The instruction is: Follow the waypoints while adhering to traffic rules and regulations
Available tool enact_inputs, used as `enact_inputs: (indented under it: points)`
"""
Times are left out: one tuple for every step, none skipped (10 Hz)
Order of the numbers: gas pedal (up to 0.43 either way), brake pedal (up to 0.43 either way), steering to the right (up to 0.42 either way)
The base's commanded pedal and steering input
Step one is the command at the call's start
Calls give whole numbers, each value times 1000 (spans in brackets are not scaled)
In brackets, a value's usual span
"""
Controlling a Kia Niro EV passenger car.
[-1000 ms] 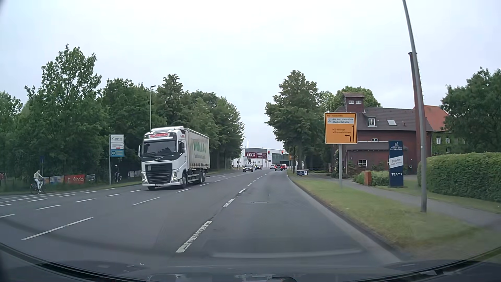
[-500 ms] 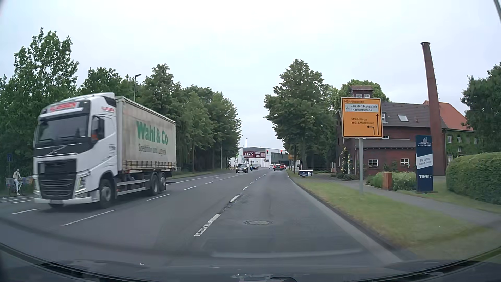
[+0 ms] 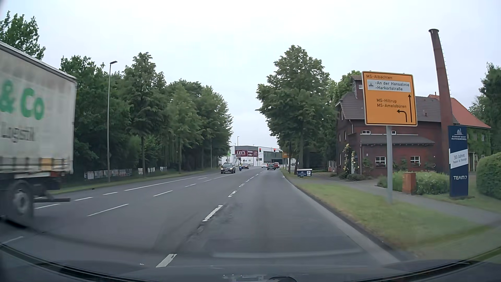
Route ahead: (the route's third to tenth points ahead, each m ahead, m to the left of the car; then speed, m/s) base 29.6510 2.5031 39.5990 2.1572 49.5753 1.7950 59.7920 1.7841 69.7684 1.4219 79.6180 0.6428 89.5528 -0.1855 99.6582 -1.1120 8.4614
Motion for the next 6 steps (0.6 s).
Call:
enact_inputs:
  points:
    - [118, 0, 18]
    - [118, 0, 17]
    - [118, 0, 13]
    - [118, 0, 11]
    - [118, 0, 11]
    - [118, 0, 11]
